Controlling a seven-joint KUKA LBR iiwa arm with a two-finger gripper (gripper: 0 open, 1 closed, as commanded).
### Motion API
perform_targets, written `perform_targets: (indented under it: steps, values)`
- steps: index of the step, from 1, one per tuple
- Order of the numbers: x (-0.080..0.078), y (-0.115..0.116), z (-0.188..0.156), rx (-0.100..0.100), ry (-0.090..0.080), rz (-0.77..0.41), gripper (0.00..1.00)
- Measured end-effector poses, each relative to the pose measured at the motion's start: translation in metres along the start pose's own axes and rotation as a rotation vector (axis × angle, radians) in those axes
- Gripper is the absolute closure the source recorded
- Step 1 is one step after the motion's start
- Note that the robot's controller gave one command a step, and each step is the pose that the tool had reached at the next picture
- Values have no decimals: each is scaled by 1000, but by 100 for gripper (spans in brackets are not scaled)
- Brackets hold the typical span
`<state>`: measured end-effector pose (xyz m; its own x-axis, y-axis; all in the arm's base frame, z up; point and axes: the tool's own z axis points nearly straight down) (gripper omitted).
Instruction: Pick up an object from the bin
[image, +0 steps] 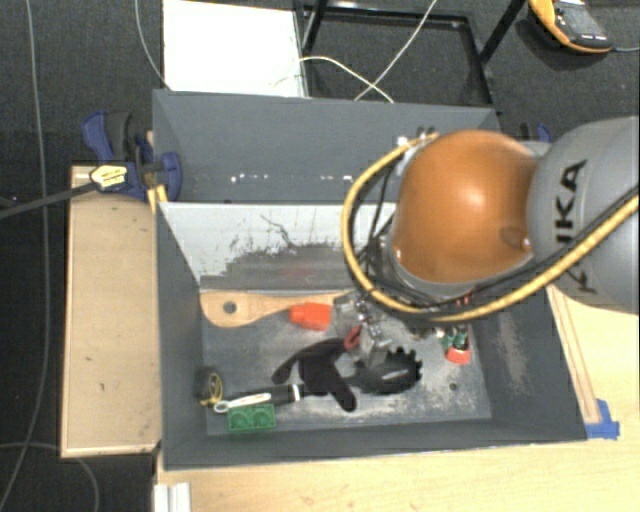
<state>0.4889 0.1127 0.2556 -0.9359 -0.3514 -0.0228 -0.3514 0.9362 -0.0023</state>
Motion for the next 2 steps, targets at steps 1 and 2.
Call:
perform_targets:
  steps: [1,2]
  values:
    - [-4,-23,-50,2,7,31,100]
    - [-8,-16,-29,4,-2,6,100]
